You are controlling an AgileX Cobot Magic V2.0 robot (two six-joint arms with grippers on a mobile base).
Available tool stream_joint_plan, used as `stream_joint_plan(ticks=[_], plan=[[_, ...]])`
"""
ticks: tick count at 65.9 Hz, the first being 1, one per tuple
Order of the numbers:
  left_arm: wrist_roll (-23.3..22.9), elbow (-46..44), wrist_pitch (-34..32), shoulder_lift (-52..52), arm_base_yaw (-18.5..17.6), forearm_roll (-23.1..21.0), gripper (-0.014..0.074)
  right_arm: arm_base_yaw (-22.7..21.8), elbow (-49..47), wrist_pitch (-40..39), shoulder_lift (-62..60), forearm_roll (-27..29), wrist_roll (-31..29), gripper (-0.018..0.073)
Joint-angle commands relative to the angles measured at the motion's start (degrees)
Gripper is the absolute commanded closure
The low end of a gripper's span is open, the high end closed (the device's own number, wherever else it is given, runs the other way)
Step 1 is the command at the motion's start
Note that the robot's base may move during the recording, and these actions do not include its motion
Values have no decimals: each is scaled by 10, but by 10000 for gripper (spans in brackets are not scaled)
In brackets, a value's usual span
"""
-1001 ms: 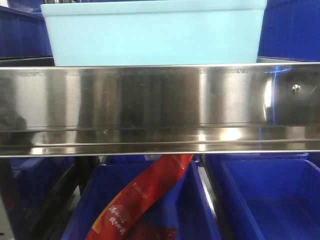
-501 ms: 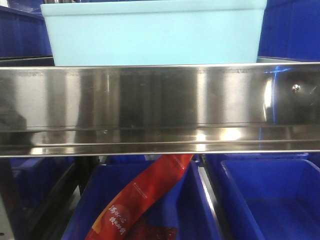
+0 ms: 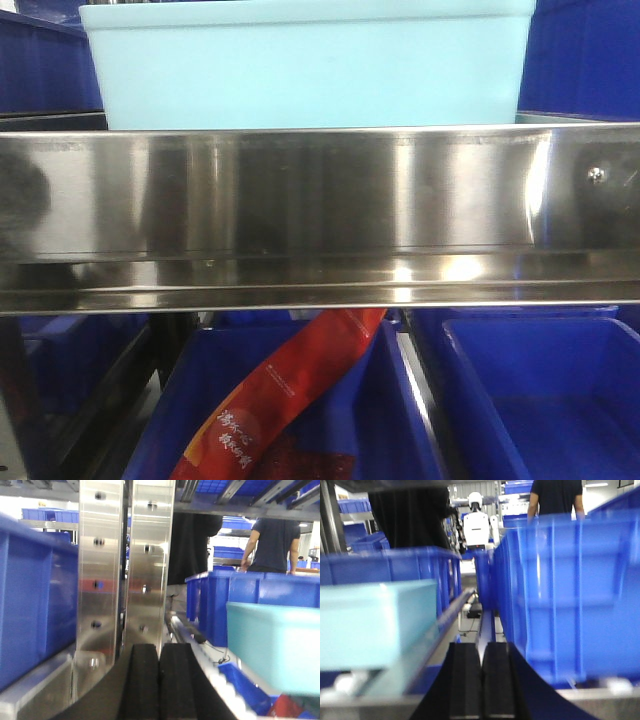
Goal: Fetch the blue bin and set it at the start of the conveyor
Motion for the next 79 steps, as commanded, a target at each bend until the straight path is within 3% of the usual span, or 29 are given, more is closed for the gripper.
stream_joint_plan(ticks=[1, 5, 13, 18, 23, 33, 42, 51, 60, 67, 79], plan=[[0, -68, 63, -1, -3, 5, 687, 0, -74, 75, -1, 5, -5, 694], [0, -114, 126, 4, -3, 11, 631, 0, -119, 104, 15, 5, -5, 617], [0, -200, 239, 50, -3, 10, 426, 0, -175, 113, 64, 5, -5, 314], [0, -245, 259, 84, -3, 10, 259, 0, -190, 103, 94, 5, -5, 129], [0, -273, 256, 116, -3, 10, 146, 0, -192, 86, 121, 4, -5, -11], [3, -316, 260, 184, -12, 9, 99, 0, -210, 71, 172, 4, -5, -9], [77, -357, 278, 244, -101, -23, 99, 10, -267, 116, 241, 4, -59, -9], [77, -403, 295, 336, -209, -24, 99, 53, -331, 155, 327, 5, -75, -9], [75, -472, 297, 456, -287, -24, 99, 98, -413, 227, 432, 5, -75, -9], [65, -559, 320, 557, -306, -27, 99, 107, -497, 291, 519, 5, -75, -9], [-3, -755, 445, 728, -289, -12, 99, 107, -655, 375, 641, 5, -57, -9]])
